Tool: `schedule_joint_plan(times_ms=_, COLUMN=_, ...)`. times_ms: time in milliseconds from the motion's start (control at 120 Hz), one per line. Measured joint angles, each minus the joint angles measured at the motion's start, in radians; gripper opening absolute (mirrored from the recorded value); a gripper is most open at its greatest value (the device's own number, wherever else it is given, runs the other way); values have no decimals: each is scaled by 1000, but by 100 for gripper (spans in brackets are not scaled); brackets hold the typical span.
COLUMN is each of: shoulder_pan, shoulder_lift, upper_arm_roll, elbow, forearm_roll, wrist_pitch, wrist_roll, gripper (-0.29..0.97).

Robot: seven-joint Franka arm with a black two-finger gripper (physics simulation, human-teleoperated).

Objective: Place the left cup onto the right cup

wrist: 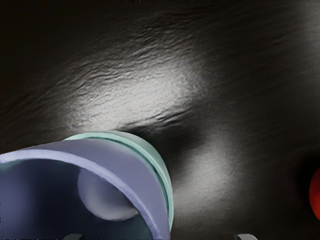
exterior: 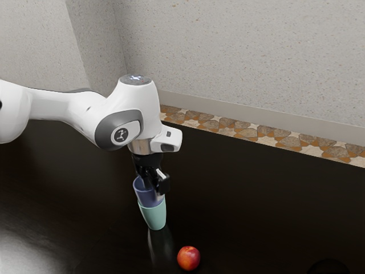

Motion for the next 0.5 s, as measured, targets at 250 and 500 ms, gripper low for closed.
schedule_joint_plan(times_ms=250, shoulder_pan=-1, shoulder_lift=-57, upper_arm_roll=0, elbow=5, forearm_roll=-1, wrist_pitch=-15, wrist_roll=-5, gripper=58)
schedule_joint_plan(times_ms=500, shoulder_pan=2, shoulder_lift=-96, upper_arm_roll=36, elbow=158, forearm_roll=-11, wrist_pitch=-158, wrist_roll=-4, gripper=65)
